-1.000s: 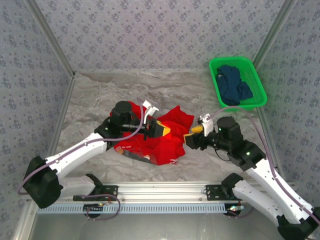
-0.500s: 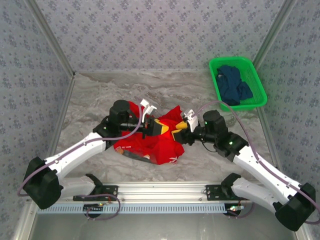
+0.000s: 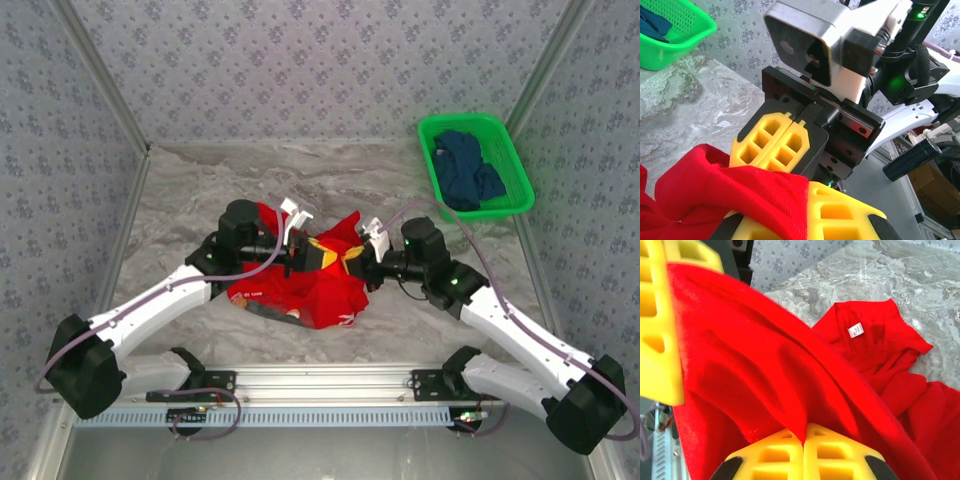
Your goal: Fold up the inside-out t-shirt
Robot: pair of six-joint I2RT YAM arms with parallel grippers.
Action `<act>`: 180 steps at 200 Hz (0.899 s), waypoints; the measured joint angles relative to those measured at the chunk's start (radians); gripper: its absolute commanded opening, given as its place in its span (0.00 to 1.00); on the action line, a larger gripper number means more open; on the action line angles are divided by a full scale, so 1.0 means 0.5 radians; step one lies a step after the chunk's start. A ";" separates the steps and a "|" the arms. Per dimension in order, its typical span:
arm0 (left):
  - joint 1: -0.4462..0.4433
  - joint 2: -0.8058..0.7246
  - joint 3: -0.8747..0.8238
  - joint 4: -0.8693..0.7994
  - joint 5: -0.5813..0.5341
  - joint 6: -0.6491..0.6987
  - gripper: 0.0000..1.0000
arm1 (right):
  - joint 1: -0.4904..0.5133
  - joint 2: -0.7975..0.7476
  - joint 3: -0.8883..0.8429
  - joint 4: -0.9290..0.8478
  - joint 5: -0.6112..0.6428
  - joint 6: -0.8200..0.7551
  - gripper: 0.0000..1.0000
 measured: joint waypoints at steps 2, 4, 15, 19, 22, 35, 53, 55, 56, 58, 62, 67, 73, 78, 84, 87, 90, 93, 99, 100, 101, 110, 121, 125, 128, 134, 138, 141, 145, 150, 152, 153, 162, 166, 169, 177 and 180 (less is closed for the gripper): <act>0.000 -0.002 0.000 -0.002 0.000 0.002 0.00 | -0.002 -0.005 0.000 -0.003 0.002 -0.007 0.00; 0.000 -0.004 0.000 -0.005 0.000 0.005 0.00 | -0.004 -0.008 0.000 -0.007 0.002 -0.006 0.00; 0.001 -0.008 0.000 -0.022 -0.014 0.014 0.00 | -0.022 -0.053 0.000 -0.034 0.005 -0.005 0.00; 0.002 -0.011 0.000 -0.029 -0.021 0.020 0.00 | -0.027 -0.071 0.000 -0.047 0.005 -0.006 0.00; 0.004 -0.011 0.000 -0.033 -0.027 0.021 0.00 | -0.034 -0.089 0.000 -0.056 0.007 -0.006 0.00; 0.011 -0.014 0.000 -0.050 -0.055 0.035 0.00 | -0.054 -0.160 0.000 -0.108 0.007 -0.007 0.00; 0.031 -0.014 -0.001 -0.088 -0.114 0.050 0.00 | -0.076 -0.227 0.007 -0.181 -0.002 -0.009 0.00; 0.033 -0.014 -0.001 -0.092 -0.124 0.050 0.00 | -0.078 -0.230 0.011 -0.189 -0.005 -0.009 0.00; 0.033 -0.014 -0.001 -0.092 -0.128 0.050 0.00 | -0.078 -0.230 0.012 -0.195 -0.005 -0.010 0.00; 0.035 -0.014 -0.001 -0.096 -0.137 0.050 0.00 | -0.079 -0.231 0.018 -0.204 -0.008 -0.009 0.00; 0.037 -0.014 -0.001 -0.107 -0.147 0.053 0.00 | -0.081 -0.231 0.025 -0.219 -0.016 -0.009 0.00; 0.040 -0.014 -0.001 -0.120 -0.168 0.061 0.00 | -0.081 -0.228 0.040 -0.246 -0.024 -0.010 0.00; 0.040 -0.014 -0.001 -0.143 -0.197 0.072 0.00 | -0.083 -0.222 0.056 -0.271 -0.041 -0.010 0.00; 0.040 -0.014 0.000 -0.161 -0.221 0.082 0.01 | -0.084 -0.216 0.071 -0.289 -0.056 -0.010 0.00; 0.040 -0.012 0.000 -0.186 -0.251 0.092 0.02 | -0.084 -0.206 0.089 -0.312 -0.074 -0.009 0.00; 0.040 -0.010 0.000 -0.199 -0.266 0.101 0.03 | -0.085 -0.201 0.098 -0.318 -0.085 -0.008 0.00; 0.040 -0.010 0.000 -0.213 -0.282 0.105 0.04 | -0.085 -0.195 0.105 -0.325 -0.096 -0.005 0.00; 0.040 -0.007 0.000 -0.225 -0.299 0.112 0.04 | -0.085 -0.188 0.114 -0.332 -0.108 -0.002 0.00; 0.040 0.000 0.002 -0.246 -0.327 0.124 0.07 | -0.085 -0.175 0.129 -0.341 -0.130 0.001 0.00; 0.040 0.001 0.002 -0.249 -0.331 0.127 0.08 | -0.085 -0.172 0.130 -0.342 -0.132 0.002 0.00; 0.040 0.003 0.002 -0.256 -0.339 0.133 0.09 | -0.085 -0.170 0.132 -0.342 -0.134 0.005 0.00; 0.040 0.016 0.008 -0.290 -0.377 0.146 0.17 | -0.085 -0.146 0.150 -0.349 -0.162 0.018 0.00; 0.040 0.027 0.012 -0.335 -0.447 0.174 0.27 | -0.085 -0.116 0.166 -0.346 -0.185 0.049 0.00; 0.043 0.027 0.015 -0.353 -0.472 0.170 0.31 | -0.085 -0.107 0.169 -0.346 -0.196 0.060 0.00; 0.043 0.027 0.016 -0.365 -0.492 0.188 0.33 | -0.085 -0.100 0.172 -0.346 -0.202 0.071 0.00; 0.043 0.027 0.024 -0.394 -0.532 0.196 0.37 | -0.089 -0.089 0.174 -0.343 -0.214 0.094 0.00; 0.043 0.027 0.027 -0.408 -0.565 0.186 0.39 | -0.090 -0.082 0.176 -0.343 -0.219 0.111 0.00; 0.043 0.025 0.030 -0.420 -0.585 0.206 0.41 | -0.091 -0.077 0.177 -0.340 -0.225 0.124 0.00; 0.043 0.024 0.034 -0.436 -0.623 0.201 0.43 | -0.093 -0.072 0.179 -0.337 -0.227 0.139 0.00; 0.043 0.017 0.034 -0.452 -0.666 0.205 0.46 | -0.097 -0.061 0.182 -0.336 -0.232 0.160 0.00; 0.043 0.013 0.034 -0.459 -0.680 0.208 0.47 | -0.098 -0.056 0.184 -0.335 -0.234 0.168 0.00; 0.043 0.009 0.034 -0.468 -0.692 0.218 0.48 | -0.099 -0.055 0.185 -0.334 -0.234 0.171 0.00; 0.043 -0.024 0.034 -0.514 -0.780 0.230 0.53 | -0.108 -0.034 0.192 -0.325 -0.242 0.208 0.00; 0.043 -0.043 0.034 -0.536 -0.814 0.230 0.56 | -0.111 -0.024 0.194 -0.320 -0.244 0.220 0.00; 0.043 -0.060 0.034 -0.548 -0.845 0.237 0.57 | -0.114 -0.017 0.195 -0.316 -0.246 0.232 0.00; 0.042 -0.113 0.034 -0.585 -0.924 0.240 0.60 | -0.121 0.002 0.198 -0.301 -0.255 0.262 0.00; 0.040 -0.134 0.034 -0.600 -0.952 0.246 0.61 | -0.124 0.008 0.198 -0.295 -0.259 0.270 0.00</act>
